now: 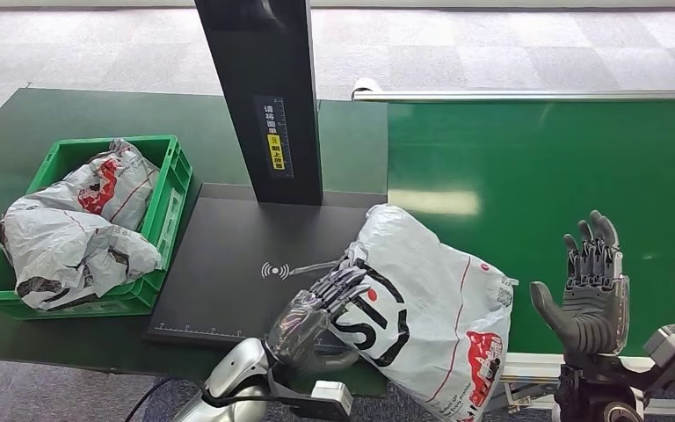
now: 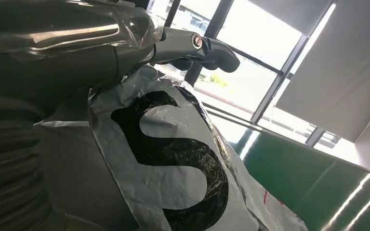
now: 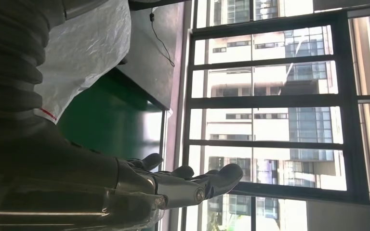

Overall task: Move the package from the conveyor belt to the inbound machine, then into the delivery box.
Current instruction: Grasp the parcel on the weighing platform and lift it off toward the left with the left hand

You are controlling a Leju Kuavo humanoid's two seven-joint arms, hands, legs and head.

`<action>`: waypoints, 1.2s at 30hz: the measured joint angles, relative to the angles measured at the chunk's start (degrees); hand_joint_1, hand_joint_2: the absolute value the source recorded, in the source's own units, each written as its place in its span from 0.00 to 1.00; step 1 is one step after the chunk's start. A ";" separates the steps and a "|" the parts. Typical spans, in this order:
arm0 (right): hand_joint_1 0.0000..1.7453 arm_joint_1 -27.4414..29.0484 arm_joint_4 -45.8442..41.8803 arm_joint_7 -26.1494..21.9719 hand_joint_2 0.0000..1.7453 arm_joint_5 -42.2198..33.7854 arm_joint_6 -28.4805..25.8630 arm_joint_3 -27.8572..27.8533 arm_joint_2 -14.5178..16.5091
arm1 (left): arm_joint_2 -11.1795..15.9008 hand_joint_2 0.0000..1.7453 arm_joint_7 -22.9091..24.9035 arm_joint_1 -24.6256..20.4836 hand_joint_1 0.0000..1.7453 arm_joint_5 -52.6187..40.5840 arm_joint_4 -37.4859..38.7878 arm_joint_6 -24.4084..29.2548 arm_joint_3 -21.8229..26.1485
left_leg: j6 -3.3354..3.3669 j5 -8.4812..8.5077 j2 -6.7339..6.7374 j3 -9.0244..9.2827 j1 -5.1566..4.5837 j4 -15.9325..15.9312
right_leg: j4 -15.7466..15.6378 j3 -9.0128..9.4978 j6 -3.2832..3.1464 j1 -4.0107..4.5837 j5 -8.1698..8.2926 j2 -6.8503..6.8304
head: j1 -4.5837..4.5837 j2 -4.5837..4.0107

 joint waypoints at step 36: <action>0.00 3.35 -4.97 0.25 1.00 0.11 -0.07 -1.09 1.09 | -1.91 1.00 1.06 -7.23 1.00 3.56 11.85 0.63 -3.26 | 0.00 0.00 -0.02 -0.01 -0.01 0.00 | 0.00 0.01 0.00 -0.01 0.01 -0.01 | -0.01 0.00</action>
